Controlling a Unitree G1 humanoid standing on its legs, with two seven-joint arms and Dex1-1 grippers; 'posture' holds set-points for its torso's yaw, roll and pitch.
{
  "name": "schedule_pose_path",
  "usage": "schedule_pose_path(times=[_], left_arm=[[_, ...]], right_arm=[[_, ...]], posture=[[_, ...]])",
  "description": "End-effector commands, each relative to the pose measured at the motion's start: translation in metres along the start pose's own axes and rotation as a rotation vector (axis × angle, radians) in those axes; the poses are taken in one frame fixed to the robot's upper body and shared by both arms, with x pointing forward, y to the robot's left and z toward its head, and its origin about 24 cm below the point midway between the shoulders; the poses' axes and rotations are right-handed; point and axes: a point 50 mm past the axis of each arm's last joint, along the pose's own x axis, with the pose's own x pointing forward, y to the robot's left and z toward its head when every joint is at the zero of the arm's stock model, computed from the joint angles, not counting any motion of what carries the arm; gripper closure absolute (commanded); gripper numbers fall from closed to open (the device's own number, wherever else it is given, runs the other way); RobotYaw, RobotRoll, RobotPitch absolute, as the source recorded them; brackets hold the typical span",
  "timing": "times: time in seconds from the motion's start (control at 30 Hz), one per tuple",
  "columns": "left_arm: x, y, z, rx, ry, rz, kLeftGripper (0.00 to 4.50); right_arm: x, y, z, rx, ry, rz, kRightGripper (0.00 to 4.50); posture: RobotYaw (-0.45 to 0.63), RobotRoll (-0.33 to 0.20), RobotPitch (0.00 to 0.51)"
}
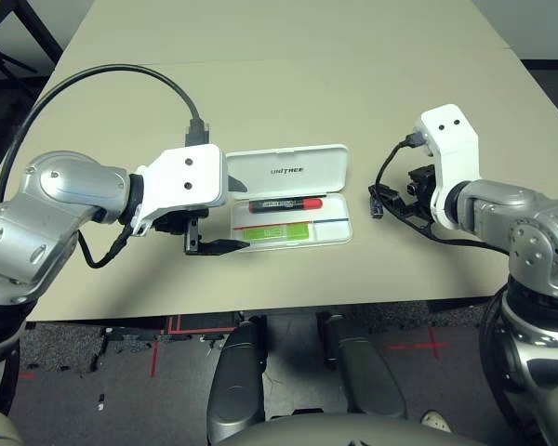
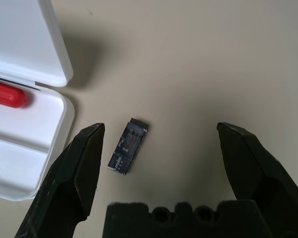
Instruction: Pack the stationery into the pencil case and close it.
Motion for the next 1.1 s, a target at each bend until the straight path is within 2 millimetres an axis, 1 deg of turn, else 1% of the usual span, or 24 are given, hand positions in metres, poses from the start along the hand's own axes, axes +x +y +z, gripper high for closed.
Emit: schedule_pose_path(times=[0.03, 0.13, 0.43, 0.73, 0.9, 1.03, 1.1], left_arm=[[0.002, -0.002, -0.004, -0.003, 0.008, -0.001, 0.03], [0.002, -0.002, -0.004, -0.003, 0.007, 0.002, 0.03], [0.004, -0.005, -0.005, -0.007, 0.002, 0.008, 0.03], [0.004, -0.005, -0.004, -0.007, -0.002, 0.014, 0.03], [0.004, -0.005, -0.004, -0.008, -0.005, 0.013, 0.03], [0.004, -0.005, -0.003, -0.007, -0.005, 0.014, 0.03], [0.004, -0.005, -0.003, -0.006, -0.005, 0.014, 0.0]], right_arm=[[-0.002, 0.004, -0.011, 0.028, 0.021, 0.012, 0.0], [0.0, 0.006, -0.016, 0.042, 0.039, 0.025, 0.0], [0.007, 0.011, -0.022, 0.065, 0.084, 0.057, 0.0], [0.015, 0.011, -0.026, 0.078, 0.137, 0.068, 0.0], [0.02, 0.011, -0.034, 0.092, 0.181, 0.074, 0.0], [0.022, 0.01, -0.035, 0.093, 0.194, 0.074, 0.0], [0.022, 0.01, -0.034, 0.091, 0.193, 0.072, 0.39]], posture=[[-0.05, 0.0, 0.264], [-0.04, 0.0, 0.264], [-0.02, 0.0, 0.261], [-0.02, 0.0, 0.262], [-0.02, 0.0, 0.261], [-0.02, 0.0, 0.261], [-0.02, 0.0, 0.261]])
